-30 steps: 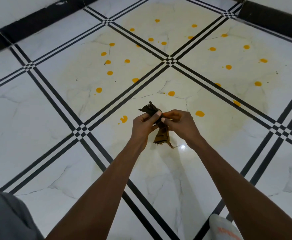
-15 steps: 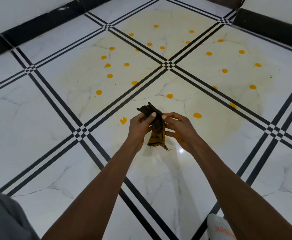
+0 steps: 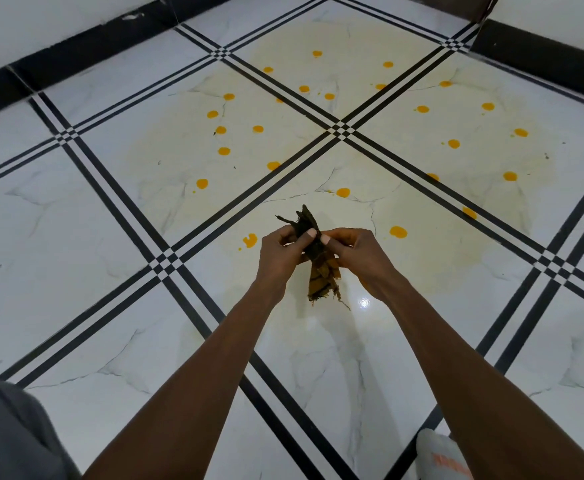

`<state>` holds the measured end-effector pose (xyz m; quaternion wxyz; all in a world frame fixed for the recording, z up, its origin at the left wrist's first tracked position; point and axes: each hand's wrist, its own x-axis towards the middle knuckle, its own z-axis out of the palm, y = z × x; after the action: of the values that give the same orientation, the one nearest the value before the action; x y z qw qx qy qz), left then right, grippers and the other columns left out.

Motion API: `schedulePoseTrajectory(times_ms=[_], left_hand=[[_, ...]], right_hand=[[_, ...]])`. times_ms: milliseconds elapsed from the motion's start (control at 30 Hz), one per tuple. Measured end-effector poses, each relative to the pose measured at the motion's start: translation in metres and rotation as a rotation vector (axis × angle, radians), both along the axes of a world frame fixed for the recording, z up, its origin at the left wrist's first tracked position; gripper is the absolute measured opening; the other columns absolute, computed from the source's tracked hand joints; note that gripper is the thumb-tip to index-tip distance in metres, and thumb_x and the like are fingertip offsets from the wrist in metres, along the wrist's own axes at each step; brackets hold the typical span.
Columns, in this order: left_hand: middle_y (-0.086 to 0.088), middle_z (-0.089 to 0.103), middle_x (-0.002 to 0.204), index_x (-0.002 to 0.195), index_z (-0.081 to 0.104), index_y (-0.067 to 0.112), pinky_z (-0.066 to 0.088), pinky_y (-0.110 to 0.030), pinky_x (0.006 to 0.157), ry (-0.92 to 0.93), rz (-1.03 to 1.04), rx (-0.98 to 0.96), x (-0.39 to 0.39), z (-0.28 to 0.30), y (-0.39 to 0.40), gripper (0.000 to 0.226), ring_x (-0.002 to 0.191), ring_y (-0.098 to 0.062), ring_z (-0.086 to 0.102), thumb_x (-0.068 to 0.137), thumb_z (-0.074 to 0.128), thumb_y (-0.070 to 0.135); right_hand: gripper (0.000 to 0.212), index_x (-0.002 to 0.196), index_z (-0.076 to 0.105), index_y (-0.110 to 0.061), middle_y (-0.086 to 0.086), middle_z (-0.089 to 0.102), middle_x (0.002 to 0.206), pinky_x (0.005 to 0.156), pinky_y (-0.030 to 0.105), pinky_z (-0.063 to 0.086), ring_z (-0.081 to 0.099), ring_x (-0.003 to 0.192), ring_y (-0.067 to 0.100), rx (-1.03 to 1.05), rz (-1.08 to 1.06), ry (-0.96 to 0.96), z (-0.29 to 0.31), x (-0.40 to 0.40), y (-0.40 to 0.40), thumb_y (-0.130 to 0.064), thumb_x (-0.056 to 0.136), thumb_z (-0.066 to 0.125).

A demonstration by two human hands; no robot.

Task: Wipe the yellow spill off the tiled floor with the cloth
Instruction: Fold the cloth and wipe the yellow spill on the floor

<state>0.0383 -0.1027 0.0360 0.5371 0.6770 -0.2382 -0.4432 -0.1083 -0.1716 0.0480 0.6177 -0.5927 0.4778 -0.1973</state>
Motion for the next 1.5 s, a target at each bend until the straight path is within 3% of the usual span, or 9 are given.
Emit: schedulePoseTrajectory(times_ms=[200, 300, 533, 633, 800, 1000, 1100, 1267, 1500], left_hand=[[-0.012, 0.07, 0.12, 0.126, 0.06, 0.011, 0.06, -0.036, 0.085, 0.244, 0.141, 0.105, 0.003, 0.006, -0.01, 0.023, 0.11, -0.023, 0.067, 0.106, 0.049, 0.015], [-0.011, 0.064, 0.128, 0.133, 0.052, 0.014, 0.058, -0.042, 0.097, 0.269, 0.194, 0.133, 0.014, 0.009, -0.011, 0.027, 0.113, -0.023, 0.064, 0.108, 0.044, 0.017], [-0.01, 0.065, 0.134, 0.141, 0.052, 0.014, 0.06, -0.035, 0.089, 0.331, 0.067, 0.105, 0.013, 0.006, -0.01, 0.042, 0.117, -0.023, 0.066, 0.101, 0.065, 0.018], [-0.008, 0.063, 0.131, 0.144, 0.048, 0.013, 0.06, -0.031, 0.083, 0.246, 0.033, 0.115, 0.009, 0.004, -0.012, 0.051, 0.106, -0.018, 0.066, 0.097, 0.07, 0.012], [-0.01, 0.07, 0.119, 0.14, 0.044, 0.017, 0.062, -0.026, 0.071, 0.232, -0.018, 0.109, 0.004, 0.0, -0.011, 0.049, 0.098, -0.02, 0.071, 0.098, 0.068, 0.011], [-0.015, 0.071, 0.121, 0.135, 0.055, 0.013, 0.062, -0.031, 0.086, 0.135, -0.065, 0.11, 0.004, -0.019, -0.003, 0.04, 0.094, -0.02, 0.074, 0.097, 0.069, 0.012], [-0.016, 0.074, 0.117, 0.126, 0.062, 0.01, 0.06, -0.035, 0.089, 0.111, -0.07, 0.148, 0.006, -0.026, 0.0, 0.03, 0.09, -0.019, 0.073, 0.097, 0.067, 0.009], [-0.012, 0.076, 0.11, 0.12, 0.066, 0.011, 0.061, -0.037, 0.09, 0.036, -0.056, 0.198, 0.016, -0.038, 0.002, 0.023, 0.09, -0.02, 0.073, 0.098, 0.061, 0.008], [-0.014, 0.074, 0.107, 0.113, 0.067, 0.008, 0.06, -0.043, 0.087, -0.267, -0.201, 0.258, 0.039, -0.043, 0.022, 0.017, 0.087, -0.024, 0.072, 0.098, 0.064, 0.016]], right_hand=[[0.023, 0.111, 0.061, -0.023, 0.007, 0.069, 0.108, 0.094, 0.045, 0.058, 0.068, 0.102, 0.026, 0.004, -0.095, 0.089, 0.002, 0.0, -0.006, -0.03, 0.112, 0.039], [0.025, 0.116, 0.055, -0.024, 0.011, 0.066, 0.118, 0.085, 0.044, 0.059, 0.065, 0.108, 0.029, 0.05, -0.158, 0.089, 0.004, -0.013, -0.015, -0.033, 0.113, 0.032], [0.029, 0.136, 0.058, -0.011, 0.005, 0.071, 0.086, 0.046, 0.022, 0.043, 0.056, 0.054, 0.01, 0.359, -0.234, -0.246, 0.019, -0.041, -0.02, -0.023, 0.109, 0.055], [0.026, 0.134, 0.059, -0.02, 0.006, 0.071, 0.084, 0.041, 0.018, 0.037, 0.052, 0.054, 0.009, 0.298, -0.218, -0.304, 0.026, -0.049, -0.021, -0.015, 0.109, 0.052], [0.029, 0.135, 0.063, -0.028, -0.001, 0.069, 0.084, 0.047, 0.018, 0.045, 0.061, 0.063, 0.008, -0.131, -0.271, -0.069, 0.059, -0.066, -0.038, -0.018, 0.11, 0.05], [0.036, 0.136, 0.061, -0.022, 0.004, 0.07, 0.098, 0.07, 0.023, 0.053, 0.067, 0.079, 0.017, -0.626, -0.132, 0.344, 0.083, -0.06, -0.051, -0.013, 0.105, 0.046], [0.034, 0.136, 0.056, -0.02, 0.014, 0.072, 0.107, 0.084, 0.043, 0.057, 0.069, 0.097, 0.038, -0.645, 0.108, 0.624, 0.062, -0.042, -0.04, -0.018, 0.104, 0.046], [0.039, 0.143, 0.053, -0.015, 0.014, 0.063, 0.13, 0.084, 0.043, 0.062, 0.069, 0.095, 0.028, -0.31, 0.57, 0.863, 0.021, 0.002, -0.017, -0.017, 0.104, 0.049], [0.027, 0.126, 0.065, -0.015, 0.01, 0.067, 0.122, 0.088, 0.04, 0.057, 0.066, 0.108, 0.028, -0.421, 0.44, 0.97, 0.0, 0.004, -0.033, -0.019, 0.105, 0.05]])
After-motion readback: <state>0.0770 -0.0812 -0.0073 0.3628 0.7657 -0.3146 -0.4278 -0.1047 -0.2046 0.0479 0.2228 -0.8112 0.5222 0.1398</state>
